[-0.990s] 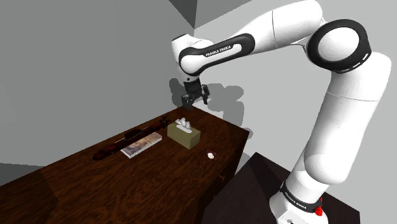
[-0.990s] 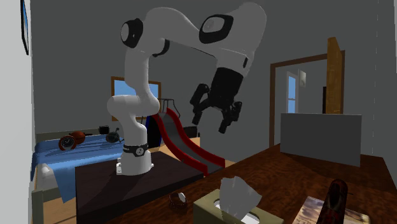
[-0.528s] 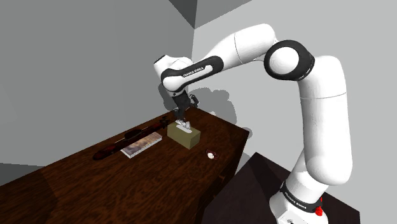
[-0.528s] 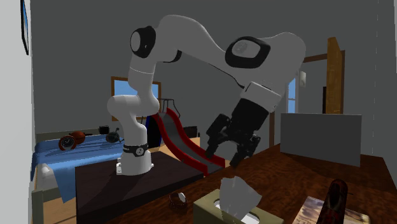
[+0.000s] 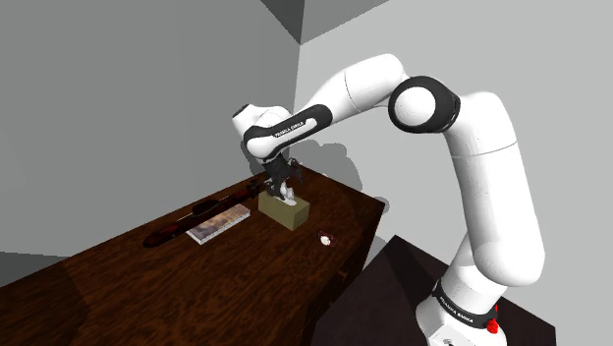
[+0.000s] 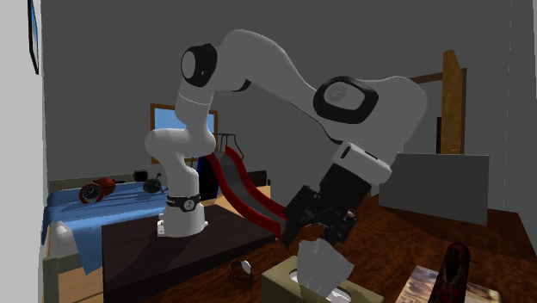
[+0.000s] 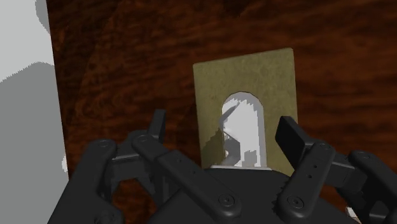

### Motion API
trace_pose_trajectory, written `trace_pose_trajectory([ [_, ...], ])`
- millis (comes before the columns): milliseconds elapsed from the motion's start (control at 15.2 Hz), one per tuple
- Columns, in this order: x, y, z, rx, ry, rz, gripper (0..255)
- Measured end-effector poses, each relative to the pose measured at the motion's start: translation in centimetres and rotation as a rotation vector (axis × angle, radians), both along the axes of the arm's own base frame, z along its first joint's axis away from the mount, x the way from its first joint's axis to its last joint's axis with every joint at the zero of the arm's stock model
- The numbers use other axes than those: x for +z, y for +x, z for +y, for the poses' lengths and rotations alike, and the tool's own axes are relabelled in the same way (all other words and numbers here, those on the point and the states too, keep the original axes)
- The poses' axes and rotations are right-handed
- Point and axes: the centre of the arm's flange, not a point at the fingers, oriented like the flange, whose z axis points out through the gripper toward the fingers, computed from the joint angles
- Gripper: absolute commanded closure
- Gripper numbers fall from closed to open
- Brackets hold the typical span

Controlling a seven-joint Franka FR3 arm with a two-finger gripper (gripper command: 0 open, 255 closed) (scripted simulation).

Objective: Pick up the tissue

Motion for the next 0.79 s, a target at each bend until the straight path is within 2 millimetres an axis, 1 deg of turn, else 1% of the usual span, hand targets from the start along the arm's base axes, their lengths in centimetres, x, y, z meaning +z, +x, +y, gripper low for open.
trace_pose_trajectory([
  [66, -0.39, 0.06, -0.02, 0.000, 0.000, 0.000, 0],
  [132, -0.62, 0.02, -0.02, 0.000, 0.000, 0.000, 255],
  [792, -0.59, -0.03, -0.15, -0.002, -0.003, 0.000, 255],
])
